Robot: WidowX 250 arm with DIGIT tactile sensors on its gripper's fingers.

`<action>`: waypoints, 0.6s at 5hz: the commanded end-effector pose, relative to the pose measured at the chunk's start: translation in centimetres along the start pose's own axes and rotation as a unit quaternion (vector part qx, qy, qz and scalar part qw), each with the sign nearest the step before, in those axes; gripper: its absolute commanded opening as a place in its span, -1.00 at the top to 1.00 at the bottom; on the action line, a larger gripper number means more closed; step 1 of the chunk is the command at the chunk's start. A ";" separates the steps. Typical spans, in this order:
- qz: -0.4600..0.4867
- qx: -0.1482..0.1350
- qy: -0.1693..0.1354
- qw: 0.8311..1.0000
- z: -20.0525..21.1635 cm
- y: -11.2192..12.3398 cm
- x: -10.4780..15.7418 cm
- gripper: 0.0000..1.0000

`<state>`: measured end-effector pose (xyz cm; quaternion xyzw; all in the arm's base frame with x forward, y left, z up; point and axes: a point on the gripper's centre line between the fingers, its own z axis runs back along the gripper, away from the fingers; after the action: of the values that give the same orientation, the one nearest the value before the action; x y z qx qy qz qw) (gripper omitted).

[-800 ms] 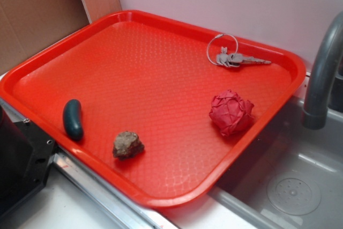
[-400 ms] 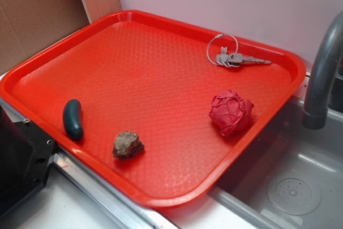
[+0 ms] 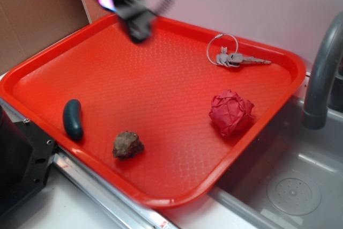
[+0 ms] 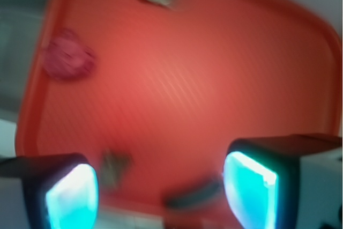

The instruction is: Grab the red paper.

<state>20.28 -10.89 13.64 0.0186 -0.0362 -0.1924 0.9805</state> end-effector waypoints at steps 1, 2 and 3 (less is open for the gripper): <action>-0.254 -0.041 -0.056 0.965 -7.1 -5.2 3.6 -1.00; -0.306 -0.056 -0.043 0.949 -9.3 -6.2 3.5 -1.00; -0.346 -0.109 -0.075 0.929 -10.8 -7.8 3.5 -1.00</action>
<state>23.31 -18.47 2.14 -0.0859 -0.0736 -0.5189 0.8473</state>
